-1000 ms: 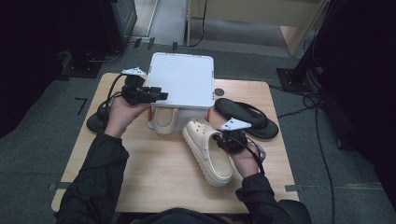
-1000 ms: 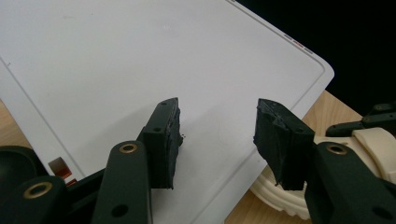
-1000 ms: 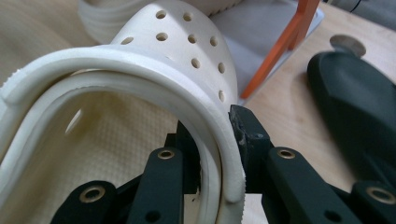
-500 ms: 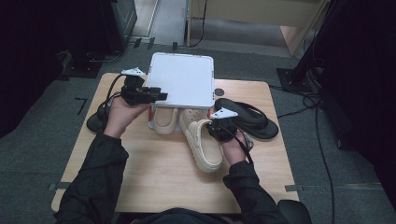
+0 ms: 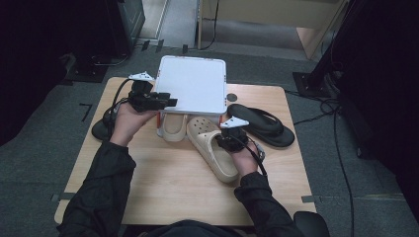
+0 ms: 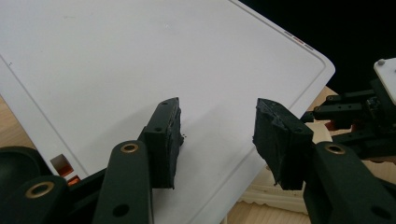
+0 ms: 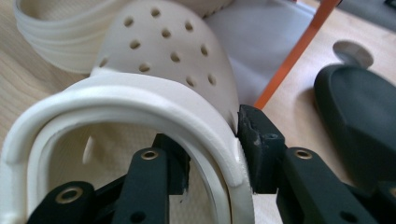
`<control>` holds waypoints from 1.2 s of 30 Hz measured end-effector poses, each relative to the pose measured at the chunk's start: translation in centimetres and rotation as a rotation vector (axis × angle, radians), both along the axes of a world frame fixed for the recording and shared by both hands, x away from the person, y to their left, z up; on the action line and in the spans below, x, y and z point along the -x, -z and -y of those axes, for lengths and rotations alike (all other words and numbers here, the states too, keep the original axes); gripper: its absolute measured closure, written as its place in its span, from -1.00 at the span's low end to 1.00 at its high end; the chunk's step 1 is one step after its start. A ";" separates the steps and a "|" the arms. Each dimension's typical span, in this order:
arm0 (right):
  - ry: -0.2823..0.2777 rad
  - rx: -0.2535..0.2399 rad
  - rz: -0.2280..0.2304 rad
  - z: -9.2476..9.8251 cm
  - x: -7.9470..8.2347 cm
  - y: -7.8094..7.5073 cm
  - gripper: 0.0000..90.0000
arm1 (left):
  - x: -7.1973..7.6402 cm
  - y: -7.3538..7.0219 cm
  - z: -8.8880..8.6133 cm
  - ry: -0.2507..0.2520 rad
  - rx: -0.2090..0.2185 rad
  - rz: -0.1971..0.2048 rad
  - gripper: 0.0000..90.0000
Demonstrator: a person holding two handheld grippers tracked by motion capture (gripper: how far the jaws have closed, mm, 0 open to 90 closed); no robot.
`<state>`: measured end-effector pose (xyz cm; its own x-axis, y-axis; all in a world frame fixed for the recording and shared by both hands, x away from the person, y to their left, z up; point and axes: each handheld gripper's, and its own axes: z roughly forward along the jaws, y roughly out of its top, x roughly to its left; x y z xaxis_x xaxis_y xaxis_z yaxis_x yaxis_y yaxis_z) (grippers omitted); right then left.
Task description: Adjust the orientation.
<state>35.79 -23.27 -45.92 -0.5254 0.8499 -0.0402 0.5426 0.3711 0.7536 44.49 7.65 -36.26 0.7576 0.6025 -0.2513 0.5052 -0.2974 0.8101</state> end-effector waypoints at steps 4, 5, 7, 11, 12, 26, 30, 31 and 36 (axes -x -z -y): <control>-0.009 -0.082 -0.033 1.0 0.2 -0.1 0.32 | 0.1 0.1 -0.1 -0.008 0.018 0.009 0.15; -0.011 -0.091 -0.037 1.2 0.3 -0.2 0.30 | 0.0 0.2 -0.2 -0.008 0.020 0.006 0.16; -0.023 -0.114 -0.037 1.7 0.7 -0.6 0.25 | 0.0 0.2 -0.2 -0.014 0.026 0.006 0.16; -0.047 -0.137 -0.037 2.6 1.6 -1.4 0.23 | 0.1 0.1 -0.2 -0.012 0.021 0.006 0.16; -0.050 -0.140 -0.037 2.9 1.9 -1.5 0.23 | 0.1 0.1 -0.2 -0.012 0.019 0.006 0.16; -0.058 -0.156 -0.070 6.8 6.1 -1.1 0.56 | 0.3 -0.1 -0.2 -0.024 -0.030 0.006 0.28; -0.044 -0.121 -0.074 8.0 7.3 -0.6 0.60 | 0.3 -0.1 -0.2 -0.023 -0.029 0.004 0.30; -0.036 -0.116 -0.078 8.4 7.5 -0.3 0.61 | 0.3 -0.1 -0.2 -0.022 -0.028 0.004 0.30; -0.019 -0.103 -0.110 9.4 8.1 0.8 0.61 | 0.4 0.0 -0.4 -0.022 -0.017 0.002 0.30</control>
